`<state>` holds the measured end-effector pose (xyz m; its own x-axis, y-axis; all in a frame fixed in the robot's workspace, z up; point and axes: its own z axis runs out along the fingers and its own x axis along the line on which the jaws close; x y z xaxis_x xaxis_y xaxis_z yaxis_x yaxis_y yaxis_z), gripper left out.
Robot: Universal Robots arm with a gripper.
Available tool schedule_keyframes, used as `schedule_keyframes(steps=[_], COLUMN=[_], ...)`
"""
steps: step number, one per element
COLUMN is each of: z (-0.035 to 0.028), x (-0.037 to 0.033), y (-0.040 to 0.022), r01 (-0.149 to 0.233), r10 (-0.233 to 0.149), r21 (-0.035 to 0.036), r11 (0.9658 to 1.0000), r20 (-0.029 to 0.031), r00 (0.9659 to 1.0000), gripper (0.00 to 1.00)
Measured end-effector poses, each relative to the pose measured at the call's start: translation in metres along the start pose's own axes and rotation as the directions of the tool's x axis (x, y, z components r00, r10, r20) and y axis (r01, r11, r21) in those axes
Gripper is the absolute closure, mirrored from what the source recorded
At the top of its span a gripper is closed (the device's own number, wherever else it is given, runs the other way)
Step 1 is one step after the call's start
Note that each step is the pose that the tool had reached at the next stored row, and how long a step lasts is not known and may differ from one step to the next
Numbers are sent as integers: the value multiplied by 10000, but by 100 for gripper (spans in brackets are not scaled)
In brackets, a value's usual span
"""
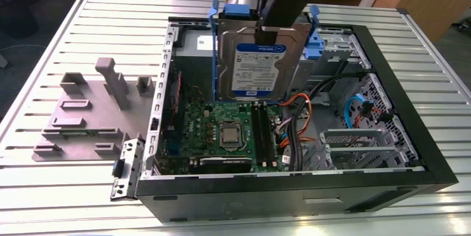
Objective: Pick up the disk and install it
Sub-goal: 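Pick up the disk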
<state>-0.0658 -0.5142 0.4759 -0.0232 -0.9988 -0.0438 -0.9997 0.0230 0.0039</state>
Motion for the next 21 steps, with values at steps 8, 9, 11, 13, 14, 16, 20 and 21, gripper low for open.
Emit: schedule_keyframes(steps=[8,9,11,13,14,16,20,21], z=[0,-1,-1,-1,-6,-22,-27,-28], x=[-4,-4,-5,-5,-5,-6,-3,3], y=[-199,-205,-205,-206,-206,-206,-209,-212], r01=[1,1,-1,0,0,0,1,3], r10=[-1,-1,1,0,0,0,-1,-3], r21=[0,-1,0,1,0,0,-1,-1], r11=[10000,10000,10000,10000,10000,10000,10000,10000], r20=[0,-1,-1,1,0,0,-2,-2], r00=[10000,10000,10000,10000,10000,10000,10000,10000], gripper=[65,65,65,65,65,65,65,65])
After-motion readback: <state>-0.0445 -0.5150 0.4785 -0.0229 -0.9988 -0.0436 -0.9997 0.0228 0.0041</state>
